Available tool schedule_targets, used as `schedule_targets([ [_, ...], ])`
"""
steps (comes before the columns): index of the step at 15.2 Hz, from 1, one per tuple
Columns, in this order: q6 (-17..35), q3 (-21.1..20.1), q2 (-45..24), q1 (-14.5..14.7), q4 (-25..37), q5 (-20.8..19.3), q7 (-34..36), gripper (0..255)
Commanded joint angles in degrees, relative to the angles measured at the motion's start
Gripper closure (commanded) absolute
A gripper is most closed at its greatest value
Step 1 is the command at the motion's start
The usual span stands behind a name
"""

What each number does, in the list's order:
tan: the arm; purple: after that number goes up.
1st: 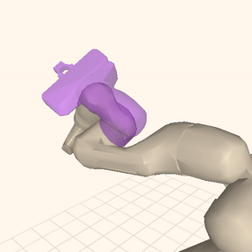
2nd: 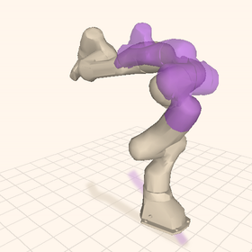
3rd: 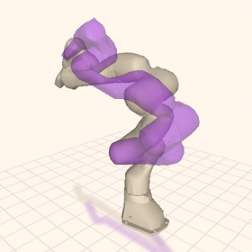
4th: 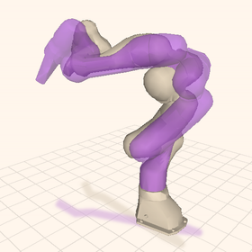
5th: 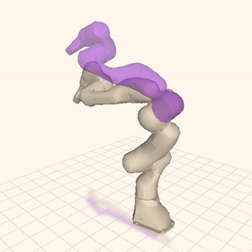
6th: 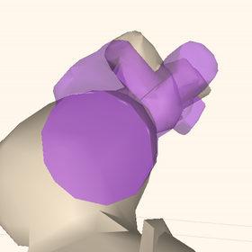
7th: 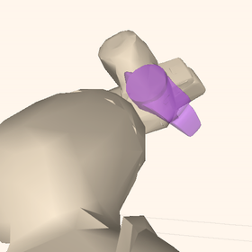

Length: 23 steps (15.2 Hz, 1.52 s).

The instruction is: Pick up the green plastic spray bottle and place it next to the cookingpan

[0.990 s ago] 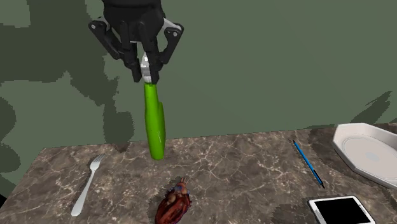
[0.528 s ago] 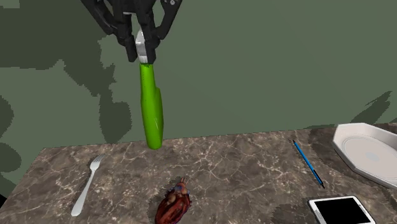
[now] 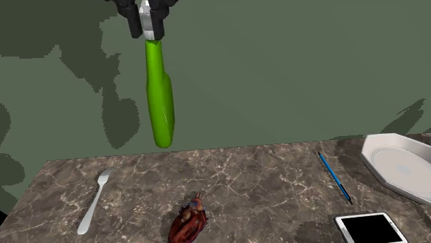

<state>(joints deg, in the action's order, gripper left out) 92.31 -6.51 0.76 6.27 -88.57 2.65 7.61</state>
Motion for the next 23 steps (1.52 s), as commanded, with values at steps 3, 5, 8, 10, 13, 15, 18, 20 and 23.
schedule_targets([
  [3,-3.41,-0.03,-1.04,0.03,4.43,-0.12,0.19,255],
  [5,-5.19,-0.06,-1.75,0.06,6.93,-0.2,0.32,255],
  [8,-7.97,-0.11,-3.0,0.12,10.95,-0.34,0.52,255],
  [10,-9.9,-0.15,-3.97,0.18,13.85,-0.46,0.67,255],
  [13,-12.96,-0.23,-5.67,0.29,18.6,-0.66,0.91,255],
  [15,-15.13,-0.29,-7.01,0.4,22.11,-0.82,1.1,255],
  [18,-13.91,0.94,-4.33,-1.27,18.1,-0.21,-1.65,255],
  [20,-12.25,2.25,-1.68,-2.81,13.67,0.28,-4.46,255],
  [23,-10.17,4.34,1.53,-4.88,8.16,0.72,-8.65,255],
])
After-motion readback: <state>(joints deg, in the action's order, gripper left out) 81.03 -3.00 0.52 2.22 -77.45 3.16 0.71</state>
